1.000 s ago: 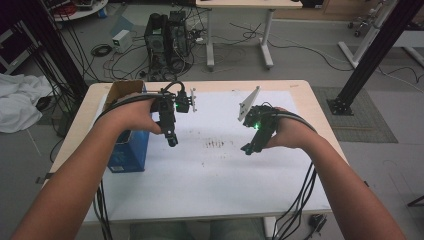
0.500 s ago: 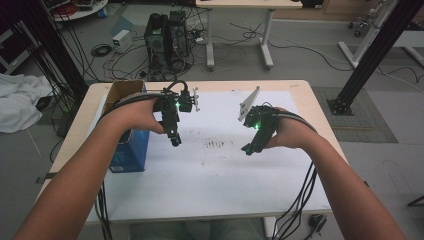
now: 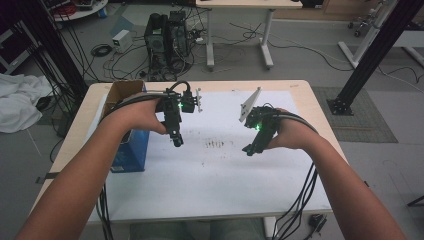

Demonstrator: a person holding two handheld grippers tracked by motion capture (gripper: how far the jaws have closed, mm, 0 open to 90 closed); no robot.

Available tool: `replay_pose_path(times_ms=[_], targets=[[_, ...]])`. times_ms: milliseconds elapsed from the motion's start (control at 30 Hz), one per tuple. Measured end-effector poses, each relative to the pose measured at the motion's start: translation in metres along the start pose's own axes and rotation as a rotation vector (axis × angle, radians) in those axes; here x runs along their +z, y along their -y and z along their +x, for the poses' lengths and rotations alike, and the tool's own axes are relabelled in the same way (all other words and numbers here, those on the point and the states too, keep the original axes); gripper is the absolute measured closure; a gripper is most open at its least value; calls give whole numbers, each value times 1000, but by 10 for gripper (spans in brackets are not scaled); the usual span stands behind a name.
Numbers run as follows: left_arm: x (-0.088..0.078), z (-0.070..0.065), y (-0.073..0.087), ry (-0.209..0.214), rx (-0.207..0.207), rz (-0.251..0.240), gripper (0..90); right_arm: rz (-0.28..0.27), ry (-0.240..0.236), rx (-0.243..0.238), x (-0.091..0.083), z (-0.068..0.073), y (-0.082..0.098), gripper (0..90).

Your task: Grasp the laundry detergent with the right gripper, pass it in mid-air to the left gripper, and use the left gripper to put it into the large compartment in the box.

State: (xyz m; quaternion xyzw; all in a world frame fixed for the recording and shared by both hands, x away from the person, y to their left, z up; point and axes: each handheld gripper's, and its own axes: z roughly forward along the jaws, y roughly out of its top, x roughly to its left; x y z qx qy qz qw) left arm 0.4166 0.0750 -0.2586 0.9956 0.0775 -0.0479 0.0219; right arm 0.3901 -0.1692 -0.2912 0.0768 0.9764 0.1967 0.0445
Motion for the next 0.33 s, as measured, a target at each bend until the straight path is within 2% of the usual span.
replay_pose_path(times_ms=[100,333], targets=[[-1,0,-1,1,8,11,114,1,0,-3,0,0,0,125],[-1,0,-1,-2,7,0,114,-8,2,-3,-1,0,1,125]])
